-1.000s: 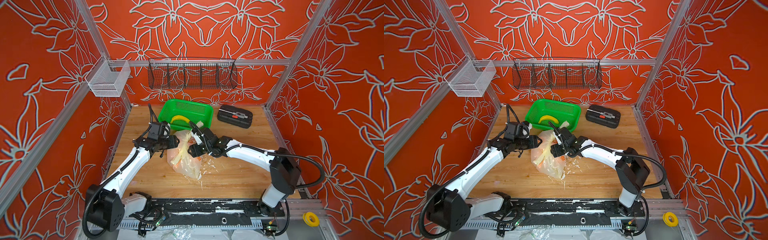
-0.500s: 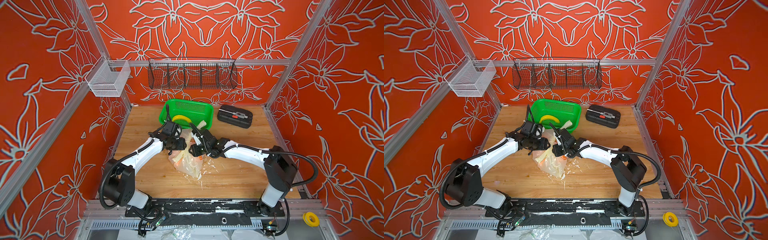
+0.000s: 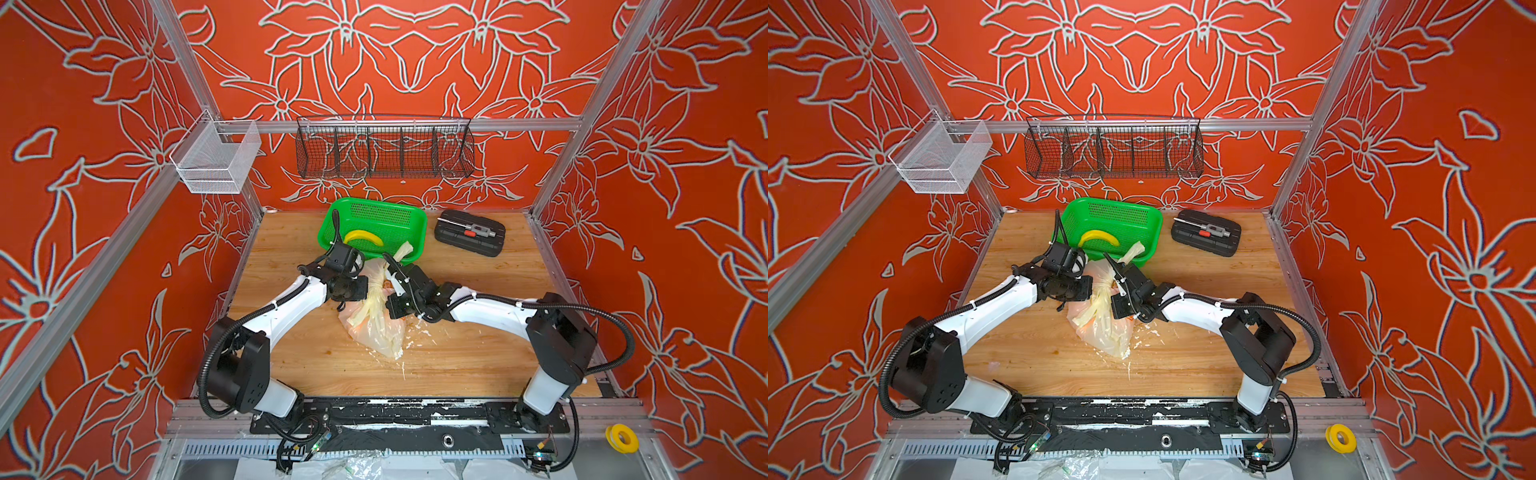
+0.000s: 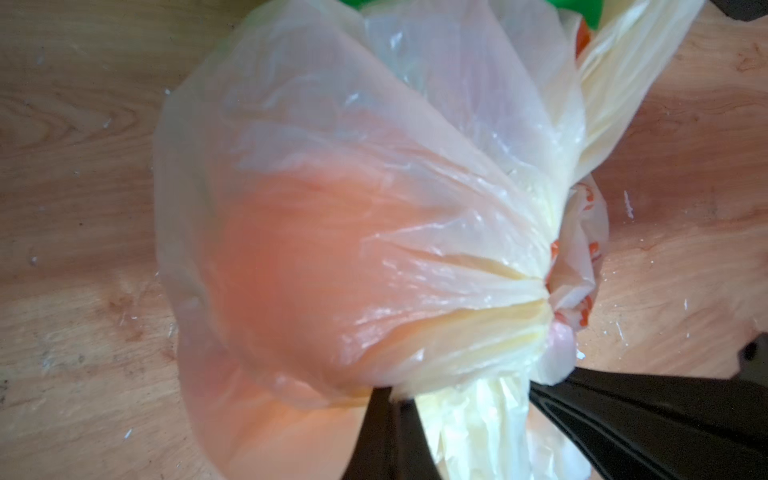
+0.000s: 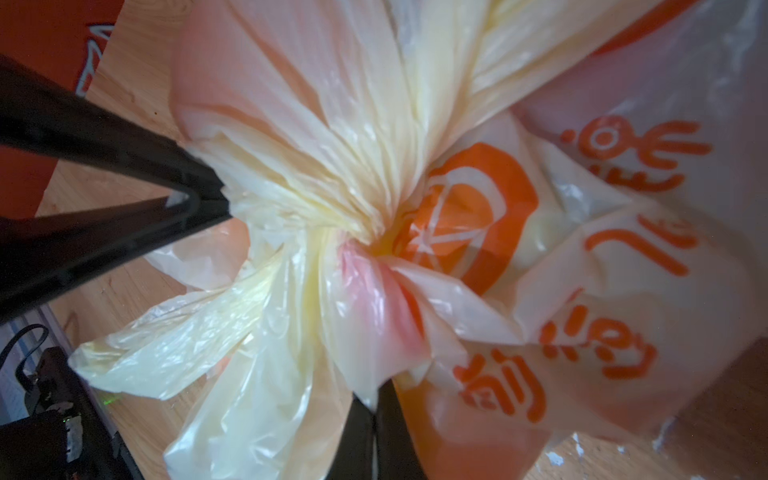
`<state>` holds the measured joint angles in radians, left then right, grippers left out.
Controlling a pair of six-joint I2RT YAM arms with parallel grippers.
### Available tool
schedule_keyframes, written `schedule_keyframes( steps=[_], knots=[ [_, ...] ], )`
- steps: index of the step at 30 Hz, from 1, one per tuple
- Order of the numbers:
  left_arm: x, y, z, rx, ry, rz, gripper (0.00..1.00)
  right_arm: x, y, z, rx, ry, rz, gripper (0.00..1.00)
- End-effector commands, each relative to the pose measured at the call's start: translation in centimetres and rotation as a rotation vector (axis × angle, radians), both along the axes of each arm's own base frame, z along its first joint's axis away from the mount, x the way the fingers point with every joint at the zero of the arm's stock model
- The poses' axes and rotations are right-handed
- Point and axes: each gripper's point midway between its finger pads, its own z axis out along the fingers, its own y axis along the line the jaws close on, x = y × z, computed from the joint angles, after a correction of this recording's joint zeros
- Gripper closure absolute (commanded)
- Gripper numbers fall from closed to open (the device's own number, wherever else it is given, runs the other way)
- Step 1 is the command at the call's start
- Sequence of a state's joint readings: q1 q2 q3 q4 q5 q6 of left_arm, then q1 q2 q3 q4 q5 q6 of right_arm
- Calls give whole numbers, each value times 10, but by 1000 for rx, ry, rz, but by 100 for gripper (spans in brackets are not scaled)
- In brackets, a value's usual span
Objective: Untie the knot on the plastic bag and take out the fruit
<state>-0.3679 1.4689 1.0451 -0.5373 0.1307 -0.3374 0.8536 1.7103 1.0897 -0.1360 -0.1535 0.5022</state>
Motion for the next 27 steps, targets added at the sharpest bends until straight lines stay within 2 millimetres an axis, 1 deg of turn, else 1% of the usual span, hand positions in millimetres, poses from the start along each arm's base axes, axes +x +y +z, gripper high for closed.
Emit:
schedule_keyframes(
  steps=[1, 6, 12, 18, 21, 23, 26, 27],
  knots=[
    [1, 10, 9, 33, -42, 43, 100, 0, -12, 10, -6, -45, -29, 100],
    [0, 19, 18, 51, -76, 85, 100, -3, -26, 14, -25, -78, -50, 100],
    [-2, 30, 25, 80, -110, 126, 100, -8, -47, 10, -67, -110, -75, 100],
    [-5, 45, 28, 107, -123, 182, 100, -11, -72, 7, -118, -140, -111, 100],
    [-6, 52, 26, 103, -111, 211, 100, -13, -83, 6, -134, -148, -128, 100],
    [-6, 51, 26, 87, -115, 204, 100, -15, -83, 7, -125, -145, -120, 100],
    [-5, 44, 28, 52, -120, 185, 100, -17, -78, 12, -109, -138, -94, 100],
    [-5, 41, 28, 43, -119, 178, 100, -18, -75, 16, -102, -138, -82, 94]
  ],
)
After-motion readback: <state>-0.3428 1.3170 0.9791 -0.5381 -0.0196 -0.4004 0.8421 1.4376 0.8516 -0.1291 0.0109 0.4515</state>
